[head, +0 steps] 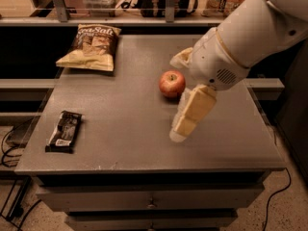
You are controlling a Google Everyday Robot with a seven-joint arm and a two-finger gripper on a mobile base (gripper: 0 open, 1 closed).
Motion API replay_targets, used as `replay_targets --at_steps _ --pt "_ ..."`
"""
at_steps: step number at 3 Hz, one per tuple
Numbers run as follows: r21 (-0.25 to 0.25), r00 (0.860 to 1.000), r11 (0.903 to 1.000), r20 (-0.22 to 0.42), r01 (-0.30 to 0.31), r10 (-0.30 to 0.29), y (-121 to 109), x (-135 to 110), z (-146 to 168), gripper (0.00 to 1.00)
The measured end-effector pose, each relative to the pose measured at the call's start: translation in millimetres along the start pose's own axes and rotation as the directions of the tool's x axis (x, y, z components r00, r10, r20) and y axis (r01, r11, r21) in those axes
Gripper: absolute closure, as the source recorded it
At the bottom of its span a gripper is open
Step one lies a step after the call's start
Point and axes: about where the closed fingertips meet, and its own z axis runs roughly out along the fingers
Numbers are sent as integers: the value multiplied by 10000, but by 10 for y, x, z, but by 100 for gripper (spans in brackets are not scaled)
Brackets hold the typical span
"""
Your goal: Move rxbar chocolate near brown chip bag
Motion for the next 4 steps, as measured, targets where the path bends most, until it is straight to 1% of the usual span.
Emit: replay_targets --at_steps 1,2,3,4 --pt "23 9999 10000 98 24 -24 0 -44 18 0" --pt "-144 9999 9999 133 0 2 15 -105 163 0" --pt "-417 9974 9987 678 290 -261 5 -298 470 0" --pt "-835 9909 9949 1269 564 -455 -24 -523 852 0"
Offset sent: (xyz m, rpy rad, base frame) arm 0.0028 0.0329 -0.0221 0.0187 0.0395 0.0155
